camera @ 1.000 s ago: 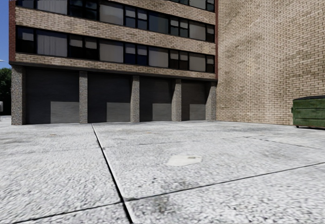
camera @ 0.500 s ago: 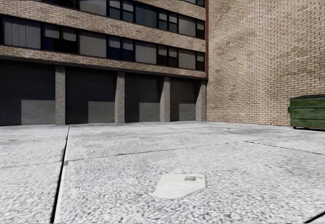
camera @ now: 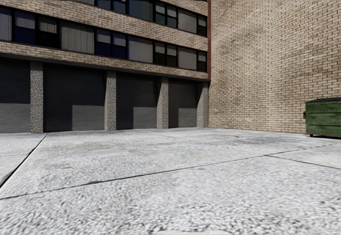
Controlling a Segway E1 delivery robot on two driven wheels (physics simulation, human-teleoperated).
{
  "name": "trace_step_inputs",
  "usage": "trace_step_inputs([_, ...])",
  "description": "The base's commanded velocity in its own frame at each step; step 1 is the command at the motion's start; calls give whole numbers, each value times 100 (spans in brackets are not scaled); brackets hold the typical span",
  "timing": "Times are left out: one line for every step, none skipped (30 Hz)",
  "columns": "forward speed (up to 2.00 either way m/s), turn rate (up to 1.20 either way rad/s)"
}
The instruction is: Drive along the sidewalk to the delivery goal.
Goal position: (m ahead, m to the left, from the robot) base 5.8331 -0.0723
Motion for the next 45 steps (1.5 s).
trace_step_inputs([200,0])
trace_step_inputs([200,0])
trace_step_inputs([200,0])
trace_step_inputs([200,0])
trace_step_inputs([200,0])
trace_step_inputs([200,0])
trace_step_inputs([200,0])
trace_step_inputs([200,0])
trace_step_inputs([200,0])
trace_step_inputs([200,0])
trace_step_inputs([200,0])
trace_step_inputs([200,0])
trace_step_inputs([200,0])
trace_step_inputs([200,0])
trace_step_inputs([200,0])
trace_step_inputs([200,0])
trace_step_inputs([200,0])
trace_step_inputs([200,0])
trace_step_inputs([200,0])
trace_step_inputs([200,0])
trace_step_inputs([200,0])
trace_step_inputs([200,0])
trace_step_inputs([200,0])
trace_step_inputs([200,0])
trace_step_inputs([200,0])
trace_step_inputs([200,0])
trace_step_inputs([200,0])
trace_step_inputs([200,0])
trace_step_inputs([200,0])
trace_step_inputs([200,0])
trace_step_inputs([200,0])
trace_step_inputs([200,0])
trace_step_inputs([200,0])
trace_step_inputs([200,0])
trace_step_inputs([200,0])
trace_step_inputs([200,0])
trace_step_inputs([200,0])
trace_step_inputs([200,0])
trace_step_inputs([200,0])
trace_step_inputs([200,0])
trace_step_inputs([200,0])
trace_step_inputs([200,0])
trace_step_inputs([200,0])
trace_step_inputs([200,0])
trace_step_inputs([200,0])
